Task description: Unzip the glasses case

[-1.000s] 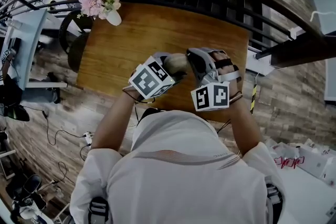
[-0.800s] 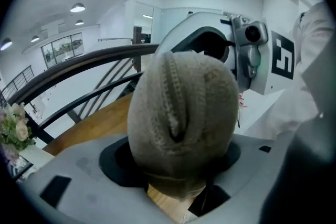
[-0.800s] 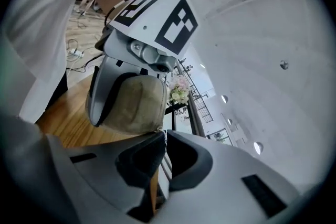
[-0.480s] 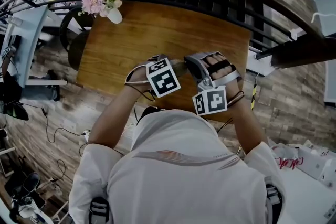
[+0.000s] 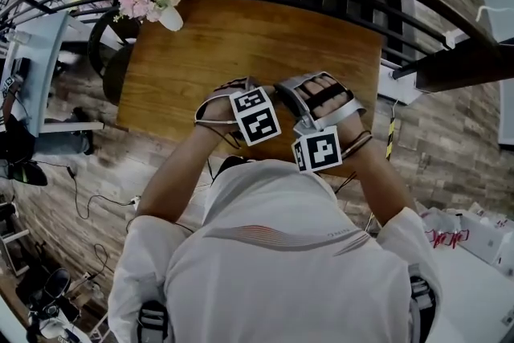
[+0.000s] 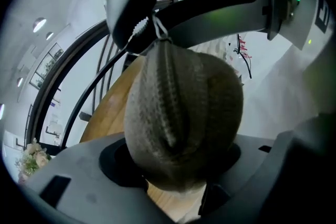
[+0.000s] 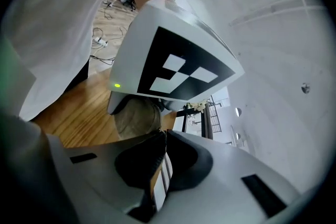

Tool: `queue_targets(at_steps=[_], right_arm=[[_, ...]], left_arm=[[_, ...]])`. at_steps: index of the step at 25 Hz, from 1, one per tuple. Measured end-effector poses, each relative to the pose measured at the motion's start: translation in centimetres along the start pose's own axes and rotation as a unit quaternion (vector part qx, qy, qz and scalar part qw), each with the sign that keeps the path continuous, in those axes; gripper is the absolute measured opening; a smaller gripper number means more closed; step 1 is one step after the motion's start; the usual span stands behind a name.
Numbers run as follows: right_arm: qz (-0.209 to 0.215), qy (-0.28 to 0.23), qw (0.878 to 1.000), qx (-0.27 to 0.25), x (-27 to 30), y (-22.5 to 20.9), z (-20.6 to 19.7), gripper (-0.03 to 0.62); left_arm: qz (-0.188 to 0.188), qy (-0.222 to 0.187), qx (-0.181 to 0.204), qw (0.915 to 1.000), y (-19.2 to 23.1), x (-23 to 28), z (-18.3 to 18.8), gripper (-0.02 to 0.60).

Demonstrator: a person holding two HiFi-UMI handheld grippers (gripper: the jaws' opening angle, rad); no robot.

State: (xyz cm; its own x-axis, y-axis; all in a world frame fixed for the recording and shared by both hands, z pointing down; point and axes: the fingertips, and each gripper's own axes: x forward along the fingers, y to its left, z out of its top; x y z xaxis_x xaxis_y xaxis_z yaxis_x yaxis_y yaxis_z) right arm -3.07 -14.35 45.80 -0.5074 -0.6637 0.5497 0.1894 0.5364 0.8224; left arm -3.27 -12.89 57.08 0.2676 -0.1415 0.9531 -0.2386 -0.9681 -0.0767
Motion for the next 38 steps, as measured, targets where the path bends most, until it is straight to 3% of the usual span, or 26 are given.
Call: queue_targets(at_steps=[3,5,8,11,16,19,24,30,38], right_arm=[[0.000,0.001,1.000,-0.007,-0.2,0.3,0.0,0.057],[-0.002,0.007,1.000,0.003,-0.3,-0.3,-0.1,0.057],[-0.011,0.020,0.999,0.034,-0.8,-2.0,-0.1,0.073],[-0.041,0.015,0.996,0.078,-2.1,-4.4,-0.6,0.136],[-0.087,0.044,0.980,0.172,-3.8,-6.6,-4.7,0.148],[-0.110,0.054,0.960,0.253,-4.3,-6.8,-7.5,0.117],[-0.140,0.060,0.920,0.362,-5.5,-6.6,-11.0,0.089],[-0.135,0.057,0.903,0.404,-5.4,-5.5,-11.9,0.083],[-0.151,0.032,0.853,0.499,-5.9,-5.2,-13.0,0.057]], left_arm=[[0.006,-0.004,0.004,1.0000,-0.1,0.2,0.1,0.293],[0.016,-0.029,-0.001,0.9995,0.2,0.0,0.7,0.293],[0.049,-0.097,-0.012,0.9940,1.4,-1.2,2.1,0.293],[0.078,-0.171,-0.037,0.9814,2.2,-3.4,4.0,0.293],[0.104,-0.269,-0.089,0.9534,3.8,-7.0,5.9,0.293],[0.132,-0.315,-0.101,0.9343,4.7,-9.6,6.3,0.293],[0.173,-0.401,-0.120,0.8915,6.1,-14.8,7.5,0.293],[0.212,-0.455,-0.128,0.8554,7.1,-18.7,7.6,0.293],[0.219,-0.503,-0.199,0.8122,8.5,-20.4,5.1,0.293]])
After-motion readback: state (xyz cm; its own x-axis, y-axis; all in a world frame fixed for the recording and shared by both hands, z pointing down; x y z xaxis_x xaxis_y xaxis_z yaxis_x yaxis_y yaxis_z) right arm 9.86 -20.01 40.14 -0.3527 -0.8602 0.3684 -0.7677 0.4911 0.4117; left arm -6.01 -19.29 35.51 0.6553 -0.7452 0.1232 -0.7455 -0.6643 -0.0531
